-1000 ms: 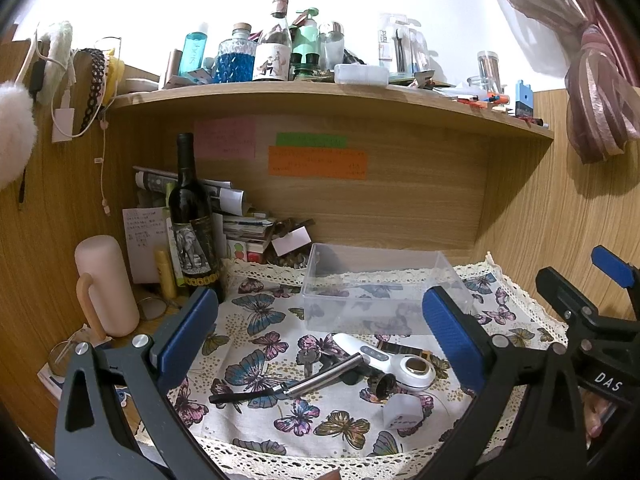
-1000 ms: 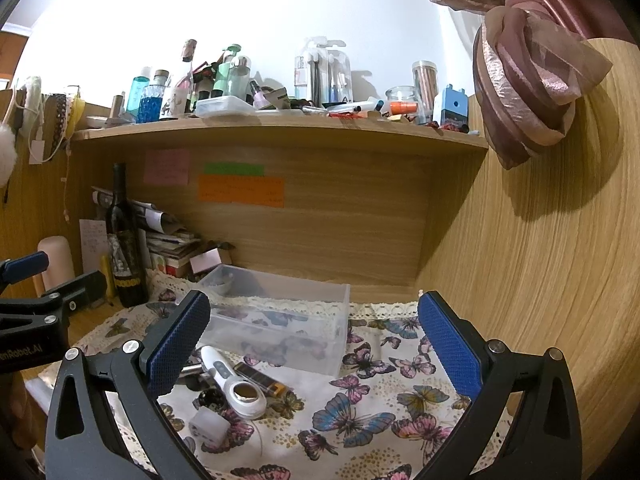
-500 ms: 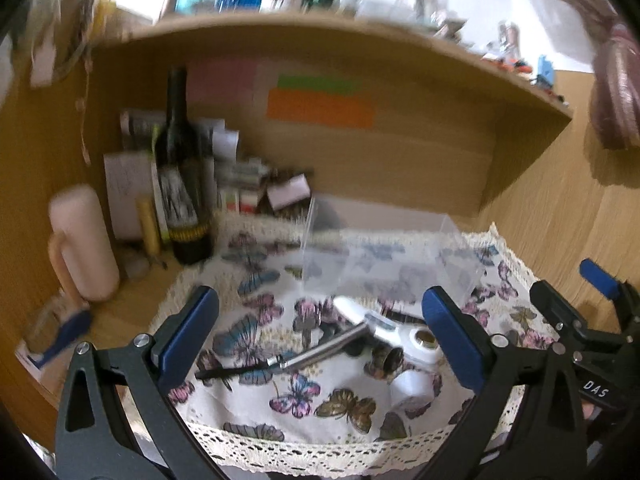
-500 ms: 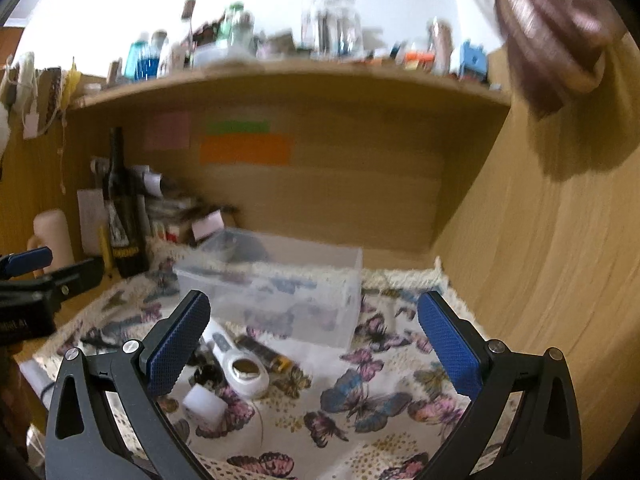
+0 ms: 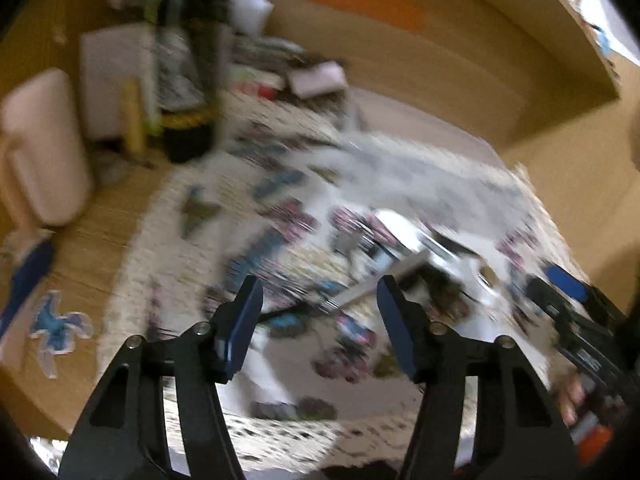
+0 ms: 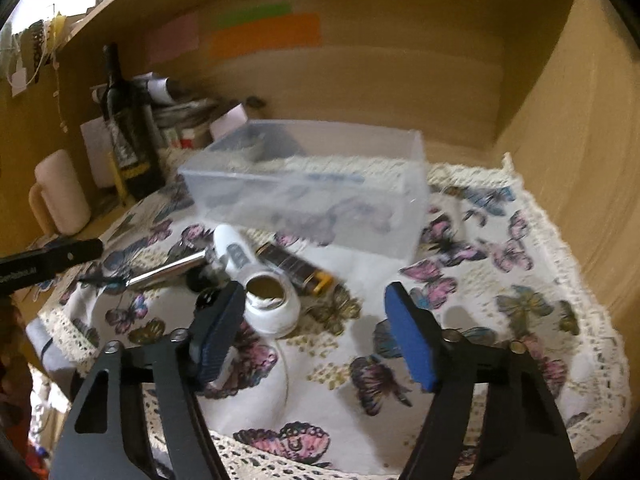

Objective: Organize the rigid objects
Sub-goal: 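Move the left tool to the silver rod while the right tool approaches the white magnifier, then grasp the silver rod with the left tool while the right tool grasps and lifts the white magnifier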

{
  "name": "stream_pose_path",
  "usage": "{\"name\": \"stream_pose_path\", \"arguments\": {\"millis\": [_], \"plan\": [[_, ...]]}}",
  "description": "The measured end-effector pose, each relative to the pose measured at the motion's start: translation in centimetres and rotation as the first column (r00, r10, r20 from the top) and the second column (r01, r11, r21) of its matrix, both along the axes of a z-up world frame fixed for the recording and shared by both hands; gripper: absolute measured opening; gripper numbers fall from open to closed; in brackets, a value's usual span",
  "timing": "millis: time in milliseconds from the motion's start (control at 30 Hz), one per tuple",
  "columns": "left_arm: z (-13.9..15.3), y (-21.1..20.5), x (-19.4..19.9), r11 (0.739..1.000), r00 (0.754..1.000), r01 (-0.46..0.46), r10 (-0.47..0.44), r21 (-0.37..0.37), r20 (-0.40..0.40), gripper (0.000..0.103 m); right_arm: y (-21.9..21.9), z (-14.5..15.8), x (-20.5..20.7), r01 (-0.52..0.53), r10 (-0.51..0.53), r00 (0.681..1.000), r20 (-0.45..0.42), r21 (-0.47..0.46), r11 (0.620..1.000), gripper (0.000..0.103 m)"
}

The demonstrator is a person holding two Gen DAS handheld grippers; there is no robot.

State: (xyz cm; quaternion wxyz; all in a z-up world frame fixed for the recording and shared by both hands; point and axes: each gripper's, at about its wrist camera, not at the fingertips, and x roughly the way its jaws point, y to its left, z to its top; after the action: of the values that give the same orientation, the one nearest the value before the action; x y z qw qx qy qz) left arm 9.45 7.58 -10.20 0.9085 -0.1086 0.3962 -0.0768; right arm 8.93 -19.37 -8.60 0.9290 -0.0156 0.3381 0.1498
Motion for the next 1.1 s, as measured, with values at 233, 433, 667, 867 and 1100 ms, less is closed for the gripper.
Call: {"name": "stream_pose_path", "arguments": {"millis": [233, 433, 667, 867, 1100], "plan": [[-0.8, -3.8, 1.8, 0.986, 0.988, 0.146, -0.141, 0.084, -0.064, 0.048, 1.2, -0.6, 1.3, -0.070, 0.071, 0.995, -0.070, 0.020, 0.997, 0.058], [-1.5, -5.3, 3.8, 0.975, 0.979, 0.185, -0.173, 0.122, -0.103, 0.039, 2.0, -1.8, 2.9, -0.090, 0.095, 0.983, -0.155, 0.038, 0.995, 0.055], [-2.6, -5.6, 5.8, 0.969, 0.971, 0.207, -0.187, 0.135, -0.149, 0.039, 2.0, -3.3, 5.0, -0.083, 0.103, 0.962, -0.253, 0.090, 0.993, 0.053], [-3.2, -5.7, 6.2, 0.967, 0.960, 0.236, -0.216, 0.096, -0.179, 0.032, 3.0, -3.9, 6.0, -0.110, 0.126, 0.947, -0.295, 0.070, 0.991, 0.052], [-3.2, -5.3, 4.6, 0.971, 0.961, 0.230, -0.216, 0.060, -0.175, 0.016, 3.3, -4.1, 6.0, -0.145, 0.159, 0.942, -0.294, 0.067, 0.987, 0.044]]}}
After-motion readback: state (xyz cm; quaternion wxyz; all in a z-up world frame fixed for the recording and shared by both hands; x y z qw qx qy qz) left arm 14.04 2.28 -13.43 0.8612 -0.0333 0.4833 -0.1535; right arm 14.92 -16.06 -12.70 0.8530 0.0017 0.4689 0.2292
